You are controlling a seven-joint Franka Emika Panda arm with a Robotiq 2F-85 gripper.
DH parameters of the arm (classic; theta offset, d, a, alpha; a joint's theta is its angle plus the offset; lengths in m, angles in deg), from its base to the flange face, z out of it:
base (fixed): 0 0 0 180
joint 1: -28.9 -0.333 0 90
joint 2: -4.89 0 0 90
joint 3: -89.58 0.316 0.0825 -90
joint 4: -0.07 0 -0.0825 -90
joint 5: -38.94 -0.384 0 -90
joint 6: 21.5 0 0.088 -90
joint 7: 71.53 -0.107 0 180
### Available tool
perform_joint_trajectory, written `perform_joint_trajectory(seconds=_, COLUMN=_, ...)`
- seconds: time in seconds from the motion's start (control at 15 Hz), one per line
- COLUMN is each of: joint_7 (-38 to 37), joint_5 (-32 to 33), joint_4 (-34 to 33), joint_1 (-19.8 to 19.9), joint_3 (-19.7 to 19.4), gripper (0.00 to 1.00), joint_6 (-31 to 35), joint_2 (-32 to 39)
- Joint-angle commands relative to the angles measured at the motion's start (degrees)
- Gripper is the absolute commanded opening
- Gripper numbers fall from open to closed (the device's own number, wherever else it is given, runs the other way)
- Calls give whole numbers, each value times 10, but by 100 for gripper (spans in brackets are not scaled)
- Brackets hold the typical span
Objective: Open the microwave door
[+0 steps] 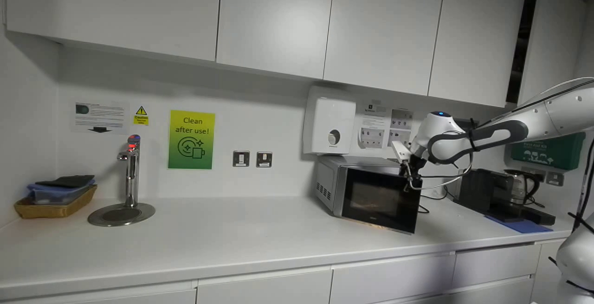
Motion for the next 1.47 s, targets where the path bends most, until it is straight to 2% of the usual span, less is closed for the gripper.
perform_joint_trajectory(seconds=0.0, joint_7=-4, joint_5=-56, joint_4=32, joint_1=-4, joint_3=-5, gripper=100, joint_6=46, joint_2=-22)
perform_joint_trajectory(seconds=0.27, joint_7=-3, joint_5=-108, joint_4=42, joint_1=-5, joint_3=-5, gripper=100, joint_6=62, joint_2=-25)
perform_joint_trajectory(seconds=0.6, joint_7=12, joint_5=-149, joint_4=36, joint_1=-12, joint_3=-5, gripper=100, joint_6=43, joint_2=-25)
perform_joint_trajectory(seconds=0.87, joint_7=16, joint_5=-158, joint_4=35, joint_1=-16, joint_3=-4, gripper=100, joint_6=40, joint_2=-29)
perform_joint_trajectory(seconds=0.93, joint_7=44, joint_5=-169, joint_4=41, joint_1=-26, joint_3=-12, gripper=100, joint_6=60, joint_2=-33)
perform_joint_trajectory(seconds=1.0, joint_7=12, joint_5=-145, joint_4=20, joint_1=-9, joint_3=2, gripper=100, joint_6=37, joint_2=-6)
perform_joint_trajectory(seconds=1.4, joint_7=28, joint_5=-156, joint_4=21, joint_1=-14, joint_3=1, gripper=100, joint_6=37, joint_2=-15)
